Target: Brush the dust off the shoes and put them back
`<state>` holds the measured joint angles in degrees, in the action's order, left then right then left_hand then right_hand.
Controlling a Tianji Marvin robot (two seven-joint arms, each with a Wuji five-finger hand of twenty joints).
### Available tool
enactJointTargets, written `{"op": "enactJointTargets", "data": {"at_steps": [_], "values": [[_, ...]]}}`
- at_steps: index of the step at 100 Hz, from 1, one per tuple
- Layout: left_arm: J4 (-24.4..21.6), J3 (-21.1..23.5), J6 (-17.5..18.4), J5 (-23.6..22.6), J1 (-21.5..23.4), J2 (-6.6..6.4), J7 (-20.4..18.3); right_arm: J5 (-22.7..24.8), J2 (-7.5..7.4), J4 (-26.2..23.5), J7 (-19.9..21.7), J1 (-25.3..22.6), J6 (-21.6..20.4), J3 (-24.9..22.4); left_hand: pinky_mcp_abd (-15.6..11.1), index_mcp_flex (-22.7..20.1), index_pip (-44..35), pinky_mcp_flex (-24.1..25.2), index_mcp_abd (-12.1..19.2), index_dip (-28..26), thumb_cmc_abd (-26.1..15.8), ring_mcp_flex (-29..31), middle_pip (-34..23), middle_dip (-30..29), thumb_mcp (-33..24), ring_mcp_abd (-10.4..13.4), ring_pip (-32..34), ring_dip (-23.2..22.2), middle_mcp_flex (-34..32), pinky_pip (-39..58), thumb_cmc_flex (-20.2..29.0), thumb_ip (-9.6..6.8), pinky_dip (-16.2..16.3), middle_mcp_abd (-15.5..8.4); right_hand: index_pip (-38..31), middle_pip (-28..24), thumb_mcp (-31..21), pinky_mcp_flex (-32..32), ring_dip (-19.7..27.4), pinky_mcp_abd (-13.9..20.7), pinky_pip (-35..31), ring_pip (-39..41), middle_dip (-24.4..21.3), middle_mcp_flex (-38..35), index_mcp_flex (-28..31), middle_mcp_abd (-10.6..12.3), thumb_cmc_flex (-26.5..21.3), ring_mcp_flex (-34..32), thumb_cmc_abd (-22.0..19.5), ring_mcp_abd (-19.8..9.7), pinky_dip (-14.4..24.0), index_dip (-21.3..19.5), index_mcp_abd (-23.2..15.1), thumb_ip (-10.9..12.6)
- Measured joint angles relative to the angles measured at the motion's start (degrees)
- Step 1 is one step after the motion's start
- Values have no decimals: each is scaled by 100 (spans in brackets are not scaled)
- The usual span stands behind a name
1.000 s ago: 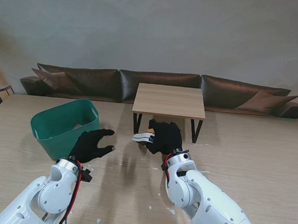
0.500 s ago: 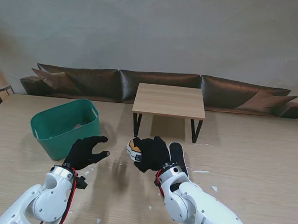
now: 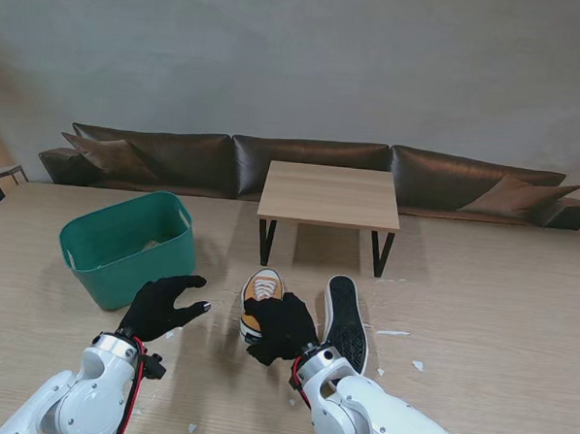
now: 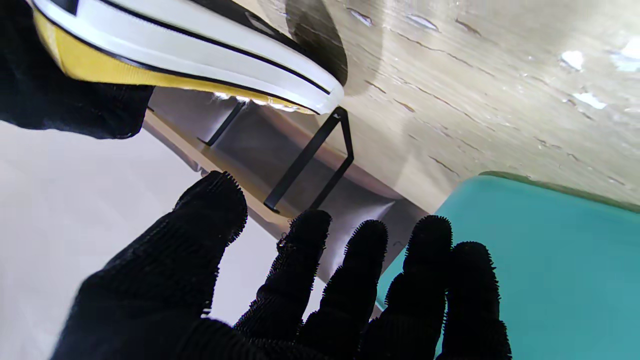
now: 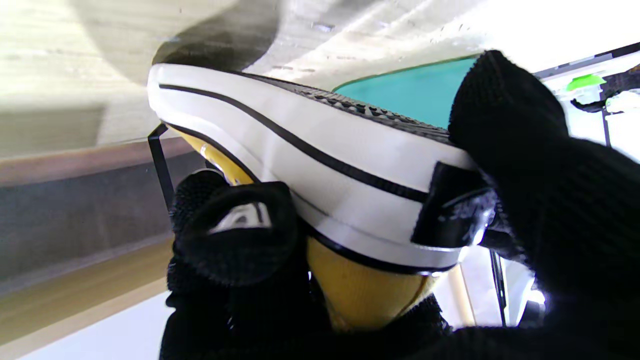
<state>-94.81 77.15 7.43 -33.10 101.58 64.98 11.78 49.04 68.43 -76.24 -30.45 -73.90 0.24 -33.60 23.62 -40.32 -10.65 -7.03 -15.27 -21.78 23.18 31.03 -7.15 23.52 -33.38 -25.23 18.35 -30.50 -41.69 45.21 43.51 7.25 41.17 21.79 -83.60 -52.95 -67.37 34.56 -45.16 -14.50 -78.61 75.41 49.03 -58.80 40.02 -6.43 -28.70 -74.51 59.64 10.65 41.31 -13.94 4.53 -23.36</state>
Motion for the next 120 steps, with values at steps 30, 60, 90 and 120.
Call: {"op": "enactJointTargets", "data": {"at_steps": [30, 60, 90, 120], "values": [[-5, 6, -23, 53, 120, 4, 26, -128, 95, 442, -144, 95, -153, 338, 15, -5, 0, 0, -3, 0, -69, 0, -3, 2, 120, -9, 1, -17, 0, 9, 2, -2, 46, 40, -86, -142, 495, 3, 0, 52, -4, 60, 27, 141, 61, -67, -275, -69, 128, -48, 1, 0, -54, -131], [-29, 2, -71, 74, 151, 4, 14, -286, 143, 667, 92, 225, -366, 631, 17, -6, 0, 1, -6, 0, -69, 0, -4, 46, 147, -11, 1, -25, 0, 10, 2, -4, 46, 40, -79, -2, -153, 3, 217, 98, 30, -1132, -219, 165, 107, 241, -272, 46, -367, -581, 1, -1, -626, -153], [-50, -3, -93, 81, 160, 3, -13, -88, 86, 598, 256, 205, -295, 662, 17, -6, 0, 2, -7, 0, -69, 0, -4, 55, 158, -11, 1, -72, 0, 10, 3, -74, 46, 40, 1224, -32, -429, 4, 492, 98, 392, -2126, -168, 424, 86, 601, -284, 454, -650, -668, 1, -499, -755, 73], [-50, -11, -88, 80, 155, 2, -32, 79, -105, 192, 327, -56, -659, 228, 17, -6, 0, 3, -9, 0, -69, 1, -4, 55, 159, -11, 1, -74, 0, 10, 3, -111, 46, 40, 3363, 433, -567, 4, 825, 32, 741, -2931, -885, 1333, -138, 604, 543, 1230, -713, -582, -64, -1535, -770, 1174]]}}
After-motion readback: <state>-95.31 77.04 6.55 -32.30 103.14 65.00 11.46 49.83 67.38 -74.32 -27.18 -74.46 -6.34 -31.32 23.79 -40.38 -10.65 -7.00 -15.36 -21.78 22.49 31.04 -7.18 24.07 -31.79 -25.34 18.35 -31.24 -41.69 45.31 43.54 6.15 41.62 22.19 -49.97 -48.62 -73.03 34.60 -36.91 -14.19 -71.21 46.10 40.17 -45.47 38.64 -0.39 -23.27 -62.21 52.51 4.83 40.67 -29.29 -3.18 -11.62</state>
